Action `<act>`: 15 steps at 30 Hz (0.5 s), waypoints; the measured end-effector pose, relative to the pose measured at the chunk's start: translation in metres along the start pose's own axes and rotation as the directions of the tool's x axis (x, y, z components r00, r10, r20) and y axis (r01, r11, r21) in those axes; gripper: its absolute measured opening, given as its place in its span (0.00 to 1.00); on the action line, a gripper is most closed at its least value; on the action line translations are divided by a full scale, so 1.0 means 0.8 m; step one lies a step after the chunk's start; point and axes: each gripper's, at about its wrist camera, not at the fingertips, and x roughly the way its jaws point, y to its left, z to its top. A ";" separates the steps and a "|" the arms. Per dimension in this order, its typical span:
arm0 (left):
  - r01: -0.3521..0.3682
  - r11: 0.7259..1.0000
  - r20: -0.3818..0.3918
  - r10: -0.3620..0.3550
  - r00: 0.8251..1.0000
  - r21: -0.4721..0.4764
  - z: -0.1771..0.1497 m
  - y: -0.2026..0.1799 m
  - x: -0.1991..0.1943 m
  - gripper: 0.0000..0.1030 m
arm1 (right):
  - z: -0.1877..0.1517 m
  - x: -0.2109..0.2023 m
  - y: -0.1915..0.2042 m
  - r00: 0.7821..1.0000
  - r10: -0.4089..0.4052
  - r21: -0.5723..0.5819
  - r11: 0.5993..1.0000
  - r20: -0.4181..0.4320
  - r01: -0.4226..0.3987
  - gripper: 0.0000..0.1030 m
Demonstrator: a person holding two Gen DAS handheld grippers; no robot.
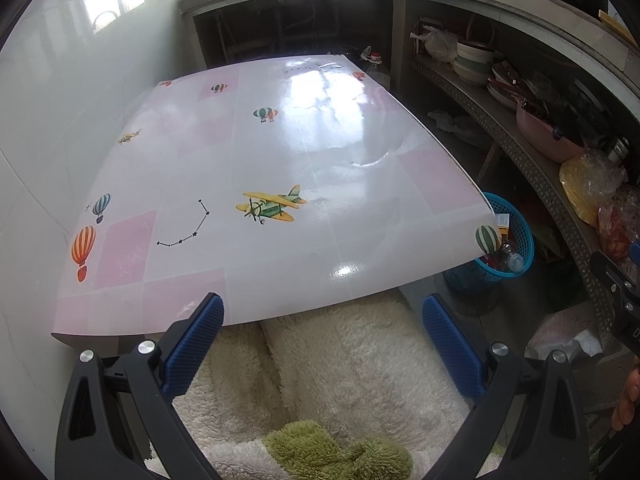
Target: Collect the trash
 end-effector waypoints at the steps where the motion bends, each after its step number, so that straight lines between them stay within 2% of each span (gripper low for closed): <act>1: 0.000 1.000 0.000 0.000 1.000 0.001 0.001 0.002 0.000 0.95 | 0.000 0.000 0.001 1.000 0.001 0.000 1.000 0.001 -0.001 0.92; 15: 0.002 1.000 -0.001 -0.002 1.000 0.002 0.001 0.003 0.001 0.95 | 0.001 0.001 -0.003 1.000 0.003 -0.002 1.000 0.003 -0.003 0.92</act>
